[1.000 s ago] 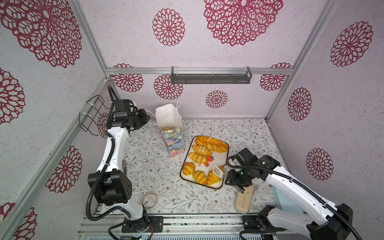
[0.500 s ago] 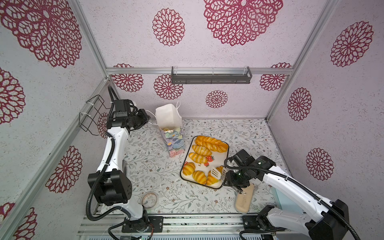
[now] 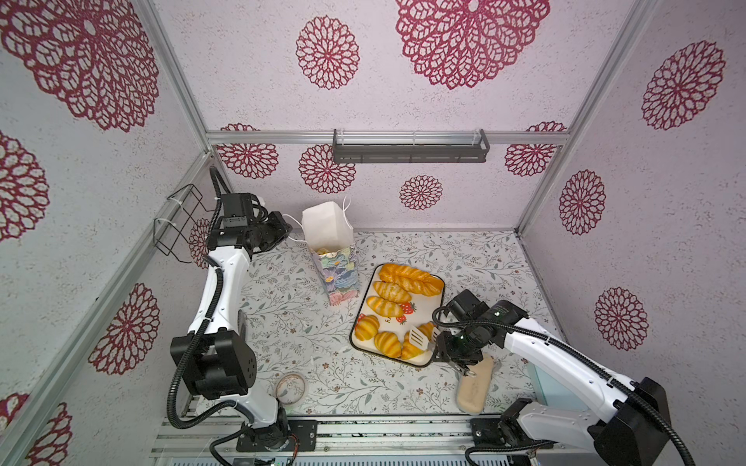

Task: Pack bread into a paper bag
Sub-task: Pick up the bread from the tray.

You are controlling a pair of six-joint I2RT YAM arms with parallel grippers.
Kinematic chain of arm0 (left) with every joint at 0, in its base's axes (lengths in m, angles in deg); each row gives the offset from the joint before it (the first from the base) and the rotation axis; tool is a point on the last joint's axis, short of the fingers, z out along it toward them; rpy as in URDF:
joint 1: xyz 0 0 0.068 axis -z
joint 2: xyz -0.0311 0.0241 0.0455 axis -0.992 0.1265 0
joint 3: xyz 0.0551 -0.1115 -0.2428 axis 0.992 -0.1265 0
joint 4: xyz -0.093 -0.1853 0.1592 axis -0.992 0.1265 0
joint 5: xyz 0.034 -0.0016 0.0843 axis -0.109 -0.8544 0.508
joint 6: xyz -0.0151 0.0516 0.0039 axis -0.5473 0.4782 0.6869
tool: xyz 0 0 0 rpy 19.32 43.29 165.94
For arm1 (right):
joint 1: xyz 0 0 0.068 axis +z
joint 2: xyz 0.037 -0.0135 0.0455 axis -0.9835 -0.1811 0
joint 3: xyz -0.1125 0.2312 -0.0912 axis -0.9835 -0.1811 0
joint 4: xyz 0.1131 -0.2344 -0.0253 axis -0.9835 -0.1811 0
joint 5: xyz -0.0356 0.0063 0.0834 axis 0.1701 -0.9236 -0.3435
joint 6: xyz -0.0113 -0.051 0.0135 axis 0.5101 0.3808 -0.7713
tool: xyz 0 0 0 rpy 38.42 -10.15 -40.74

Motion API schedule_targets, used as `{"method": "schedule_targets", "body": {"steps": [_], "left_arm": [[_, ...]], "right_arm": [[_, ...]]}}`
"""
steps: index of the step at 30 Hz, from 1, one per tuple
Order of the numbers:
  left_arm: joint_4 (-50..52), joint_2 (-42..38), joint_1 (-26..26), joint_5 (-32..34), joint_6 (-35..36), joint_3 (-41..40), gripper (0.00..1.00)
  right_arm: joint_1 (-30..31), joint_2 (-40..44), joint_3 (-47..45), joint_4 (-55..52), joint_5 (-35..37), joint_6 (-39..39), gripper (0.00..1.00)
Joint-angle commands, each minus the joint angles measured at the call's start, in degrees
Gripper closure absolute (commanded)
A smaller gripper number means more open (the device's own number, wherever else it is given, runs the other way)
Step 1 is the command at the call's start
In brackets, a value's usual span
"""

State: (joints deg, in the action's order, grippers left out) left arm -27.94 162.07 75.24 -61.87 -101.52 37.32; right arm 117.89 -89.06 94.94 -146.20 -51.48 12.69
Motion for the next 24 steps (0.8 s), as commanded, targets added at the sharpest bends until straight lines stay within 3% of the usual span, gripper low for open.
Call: {"method": "schedule_targets", "body": {"steps": [1,11,19,24], "left_arm": [[-0.8,0.2,0.0,0.2,0.4,-0.5,1.0],[-0.8,0.3,-0.2,0.2,0.4,-0.5,1.0],[-0.8,0.4,-0.1,0.2,0.4,-0.5,1.0],[-0.8,0.3,-0.2,0.2,0.5,-0.6,1.0]], "right_arm": [[0.4,-0.2,0.9,0.6,-0.4,0.6,0.44],[0.6,-1.7,0.9,2.0,-0.4,1.0,0.45],[0.6,-0.8,2.4,0.4,1.8,1.3,0.64],[0.5,0.3,3.2,-0.1,3.4,1.3,0.7]]}}
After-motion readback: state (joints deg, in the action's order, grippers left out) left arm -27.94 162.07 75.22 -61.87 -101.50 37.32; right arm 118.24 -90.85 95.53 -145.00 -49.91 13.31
